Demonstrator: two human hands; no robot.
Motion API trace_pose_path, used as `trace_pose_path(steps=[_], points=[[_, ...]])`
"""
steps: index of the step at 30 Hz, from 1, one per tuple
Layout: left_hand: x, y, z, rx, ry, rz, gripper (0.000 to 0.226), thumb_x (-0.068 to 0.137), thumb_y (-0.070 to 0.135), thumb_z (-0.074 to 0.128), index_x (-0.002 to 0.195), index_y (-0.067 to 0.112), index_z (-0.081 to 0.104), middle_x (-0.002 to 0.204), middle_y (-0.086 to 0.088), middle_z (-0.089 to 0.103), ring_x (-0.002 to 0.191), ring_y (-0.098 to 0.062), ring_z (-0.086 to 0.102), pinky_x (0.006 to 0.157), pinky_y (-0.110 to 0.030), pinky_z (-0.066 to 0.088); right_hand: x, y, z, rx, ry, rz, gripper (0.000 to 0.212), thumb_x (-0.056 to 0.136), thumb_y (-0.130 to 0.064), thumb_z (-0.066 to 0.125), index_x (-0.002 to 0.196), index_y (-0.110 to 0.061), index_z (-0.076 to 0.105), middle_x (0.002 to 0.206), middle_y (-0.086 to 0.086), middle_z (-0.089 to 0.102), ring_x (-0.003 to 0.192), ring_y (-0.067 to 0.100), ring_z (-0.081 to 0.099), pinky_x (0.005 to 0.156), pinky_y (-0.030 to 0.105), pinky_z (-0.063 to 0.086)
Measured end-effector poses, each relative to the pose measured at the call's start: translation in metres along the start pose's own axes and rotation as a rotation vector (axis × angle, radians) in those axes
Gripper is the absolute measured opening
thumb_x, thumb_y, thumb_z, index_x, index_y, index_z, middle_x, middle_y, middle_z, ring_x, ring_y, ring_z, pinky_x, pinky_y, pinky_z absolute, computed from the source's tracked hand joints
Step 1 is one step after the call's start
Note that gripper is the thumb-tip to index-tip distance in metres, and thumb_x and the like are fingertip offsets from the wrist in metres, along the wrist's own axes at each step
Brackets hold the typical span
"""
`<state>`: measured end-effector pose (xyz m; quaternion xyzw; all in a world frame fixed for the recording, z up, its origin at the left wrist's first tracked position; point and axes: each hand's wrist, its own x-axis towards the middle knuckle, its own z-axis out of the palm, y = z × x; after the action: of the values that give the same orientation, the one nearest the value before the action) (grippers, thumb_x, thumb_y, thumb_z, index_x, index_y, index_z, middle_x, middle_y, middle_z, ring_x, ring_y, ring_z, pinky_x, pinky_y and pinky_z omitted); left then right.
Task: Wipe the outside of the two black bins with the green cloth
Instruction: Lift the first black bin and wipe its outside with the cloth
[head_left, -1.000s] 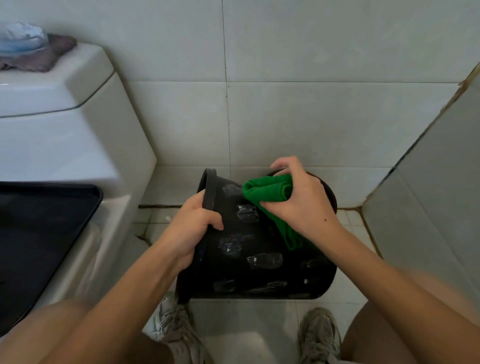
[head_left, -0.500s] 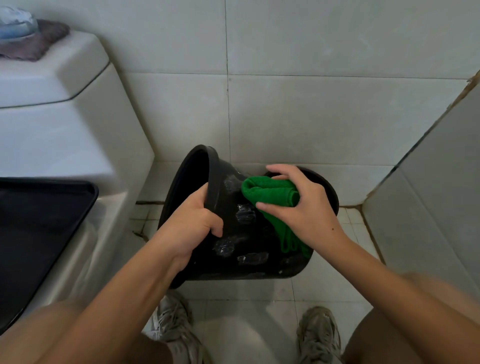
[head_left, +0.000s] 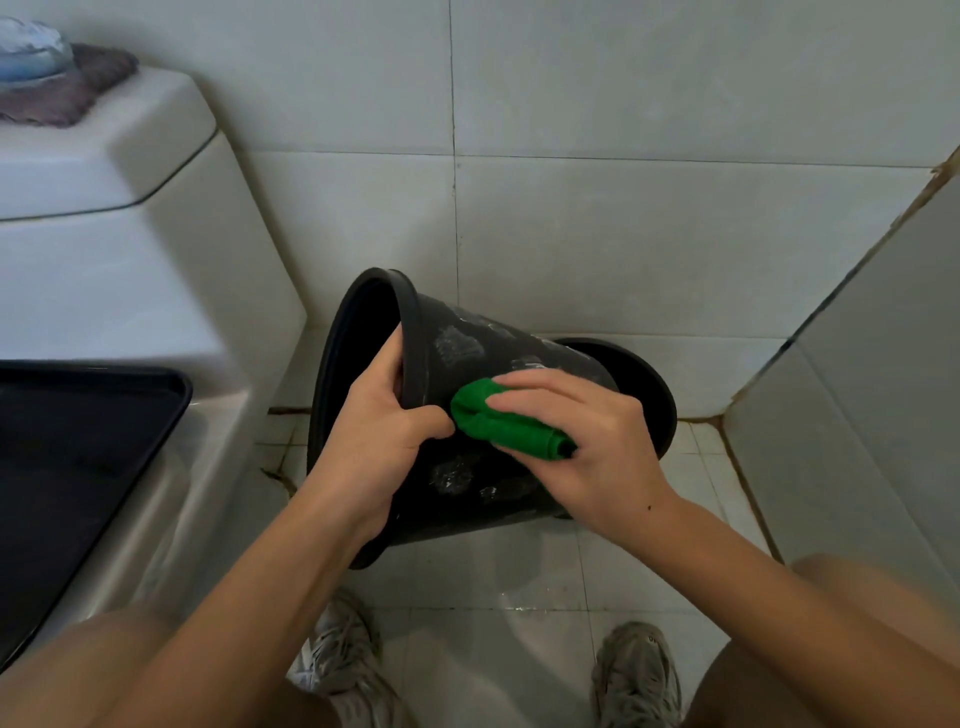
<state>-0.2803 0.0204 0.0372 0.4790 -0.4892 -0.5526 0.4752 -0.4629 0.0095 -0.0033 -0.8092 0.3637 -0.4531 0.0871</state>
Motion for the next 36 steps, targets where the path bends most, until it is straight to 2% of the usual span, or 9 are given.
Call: trace_pose_path(steps=[2,7,13,17,19,22,27,33,36], points=[[-0.001,0.000,-0.002,-0.024,-0.005,-0.001,0.077,0.073,-0.029,0.048,0.128,0.024,0.056,0.095,0.001,0.075,0.089,-0.016,0.071,0.070,-0.025,0.057,-0.001,0.002,0.000,-0.073,-0.011,-0.032,0.026,0.081,-0.014,0.078,0.107,-0.009,0.074,0.115,0.005,0.070,0.103,0.020,0.068,0.086,0.041,0.056],[-0.002,-0.002,0.002,-0.075,0.016,0.030,0.074,0.072,-0.030,0.047,0.120,0.024,0.061,0.104,-0.008,0.073,0.096,-0.025,0.069,0.079,-0.034,0.059,0.013,0.006,-0.005,-0.126,0.095,0.075,0.025,0.080,-0.014,0.076,0.104,-0.009,0.074,0.109,0.003,0.071,0.098,0.018,0.068,0.083,0.038,0.056],[-0.005,-0.001,-0.004,-0.122,0.036,0.054,0.073,0.069,-0.029,0.050,0.123,0.019,0.060,0.106,-0.010,0.072,0.096,-0.026,0.069,0.080,-0.033,0.058,-0.001,-0.003,-0.002,-0.157,-0.020,-0.091,0.028,0.080,-0.011,0.078,0.108,-0.011,0.074,0.111,0.004,0.072,0.100,0.018,0.069,0.082,0.038,0.058],[-0.004,-0.003,0.001,-0.115,0.037,0.047,0.074,0.071,-0.030,0.048,0.127,0.017,0.058,0.103,-0.007,0.072,0.096,-0.024,0.069,0.080,-0.032,0.058,0.011,0.008,-0.004,-0.194,0.086,0.033,0.028,0.079,-0.014,0.077,0.106,-0.010,0.074,0.107,0.004,0.072,0.096,0.020,0.070,0.078,0.040,0.058],[-0.004,-0.003,0.000,-0.123,0.039,0.056,0.074,0.067,-0.025,0.055,0.128,0.017,0.057,0.104,-0.007,0.072,0.097,-0.023,0.069,0.080,-0.032,0.058,0.012,0.004,-0.003,-0.192,0.117,0.040,0.027,0.079,-0.014,0.077,0.106,-0.010,0.074,0.107,0.004,0.072,0.097,0.019,0.069,0.080,0.040,0.057],[-0.006,-0.002,-0.002,-0.133,0.041,0.066,0.075,0.059,-0.014,0.058,0.126,0.019,0.059,0.104,-0.008,0.072,0.096,-0.024,0.069,0.079,-0.031,0.058,0.003,-0.008,0.001,-0.171,0.082,-0.068,0.027,0.078,-0.011,0.080,0.105,-0.011,0.075,0.108,0.004,0.073,0.097,0.018,0.070,0.081,0.037,0.057],[-0.008,0.000,0.000,-0.113,0.024,0.073,0.076,0.070,-0.031,0.049,0.128,0.017,0.057,0.101,-0.005,0.073,0.093,-0.020,0.070,0.073,-0.027,0.057,0.010,0.003,-0.004,-0.226,0.124,-0.062,0.029,0.080,-0.012,0.079,0.108,-0.010,0.074,0.109,0.005,0.072,0.098,0.019,0.069,0.081,0.037,0.057],[-0.011,0.003,-0.007,-0.185,0.032,0.095,0.073,0.066,-0.016,0.060,0.130,0.017,0.056,0.108,-0.009,0.073,0.098,-0.024,0.070,0.076,-0.028,0.057,-0.004,-0.007,-0.001,-0.220,0.053,-0.184,0.023,0.084,-0.007,0.075,0.107,-0.011,0.075,0.113,0.004,0.071,0.100,0.022,0.069,0.079,0.038,0.057],[-0.011,0.004,-0.003,-0.176,0.021,0.087,0.071,0.073,-0.018,0.062,0.134,0.016,0.054,0.112,-0.008,0.072,0.102,-0.023,0.070,0.077,-0.026,0.056,0.005,0.003,-0.007,-0.234,0.122,-0.083,0.027,0.083,-0.011,0.077,0.109,-0.009,0.074,0.112,0.006,0.071,0.100,0.020,0.069,0.082,0.038,0.057]])
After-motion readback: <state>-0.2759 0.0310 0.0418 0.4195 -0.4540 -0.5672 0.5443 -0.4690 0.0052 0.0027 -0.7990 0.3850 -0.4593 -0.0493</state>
